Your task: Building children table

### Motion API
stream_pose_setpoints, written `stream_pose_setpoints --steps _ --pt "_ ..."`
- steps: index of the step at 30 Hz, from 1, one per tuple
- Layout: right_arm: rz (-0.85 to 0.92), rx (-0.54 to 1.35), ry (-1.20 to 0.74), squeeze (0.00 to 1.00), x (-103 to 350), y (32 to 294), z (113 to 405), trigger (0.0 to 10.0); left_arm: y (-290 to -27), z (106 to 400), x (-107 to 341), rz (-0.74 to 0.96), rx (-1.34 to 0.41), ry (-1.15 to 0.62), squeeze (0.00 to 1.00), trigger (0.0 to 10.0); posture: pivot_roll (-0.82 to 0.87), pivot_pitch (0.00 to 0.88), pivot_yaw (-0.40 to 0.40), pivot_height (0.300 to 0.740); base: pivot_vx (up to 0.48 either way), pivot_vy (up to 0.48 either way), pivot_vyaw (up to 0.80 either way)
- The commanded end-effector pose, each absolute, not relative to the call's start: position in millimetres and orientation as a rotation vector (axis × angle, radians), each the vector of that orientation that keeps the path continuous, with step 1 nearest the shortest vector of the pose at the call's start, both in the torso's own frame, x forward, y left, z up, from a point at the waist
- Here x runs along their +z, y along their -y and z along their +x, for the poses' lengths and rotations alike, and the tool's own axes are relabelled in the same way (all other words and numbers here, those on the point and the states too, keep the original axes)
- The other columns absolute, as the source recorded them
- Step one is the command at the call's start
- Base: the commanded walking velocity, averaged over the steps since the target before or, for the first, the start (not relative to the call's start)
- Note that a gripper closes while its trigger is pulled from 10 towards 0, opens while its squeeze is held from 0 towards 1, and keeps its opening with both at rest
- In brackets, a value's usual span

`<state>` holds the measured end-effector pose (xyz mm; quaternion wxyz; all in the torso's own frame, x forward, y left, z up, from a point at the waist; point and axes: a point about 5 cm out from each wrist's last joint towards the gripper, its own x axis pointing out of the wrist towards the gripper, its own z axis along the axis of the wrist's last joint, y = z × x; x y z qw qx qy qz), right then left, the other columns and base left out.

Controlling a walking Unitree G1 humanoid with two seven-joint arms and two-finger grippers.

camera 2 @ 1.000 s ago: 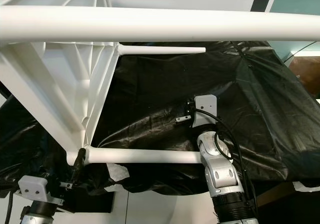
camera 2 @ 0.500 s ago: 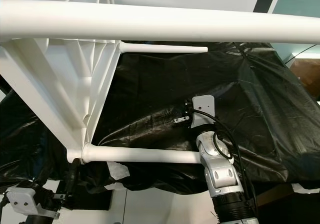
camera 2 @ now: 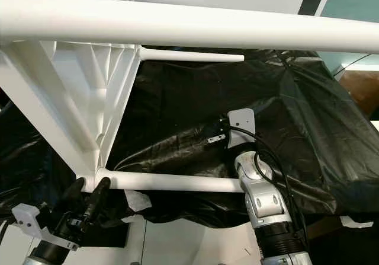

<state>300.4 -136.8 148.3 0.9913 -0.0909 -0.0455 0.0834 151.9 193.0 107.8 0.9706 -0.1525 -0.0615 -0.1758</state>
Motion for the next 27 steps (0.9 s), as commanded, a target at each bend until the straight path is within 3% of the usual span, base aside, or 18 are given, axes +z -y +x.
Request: stream_pose_setpoints --steps 1,8,14,19,27 --pt "-0.201 0.160 0.085 0.00 148 141 302 10.0 -176 142 110 -0.296 -0.800 0.149 0.00 10.0 0.01 0.037 -0.016 0.740 0.000 0.000 0.00" --pt "-0.209 0.147 0.086 0.00 150 145 301 10.0 -175 149 108 -0.349 -0.842 0.113 0.00 10.0 -0.01 0.035 -0.019 0.740 0.000 0.000 0.00" --pt "-0.218 0.138 0.084 0.00 149 149 299 10.0 -164 173 114 -0.439 -0.890 0.136 0.00 10.0 -0.03 0.034 -0.022 0.740 0.000 0.000 0.00" --pt "-0.222 0.133 0.077 0.00 147 151 298 10.0 -154 166 117 -0.408 -1.009 0.111 0.00 10.0 -0.03 0.039 -0.015 0.740 0.000 0.000 0.00" --pt "-0.219 0.128 0.072 0.00 146 151 297 10.0 -153 172 122 -0.422 -0.969 0.130 0.00 10.0 -0.03 0.045 -0.014 0.740 0.000 0.000 0.00"
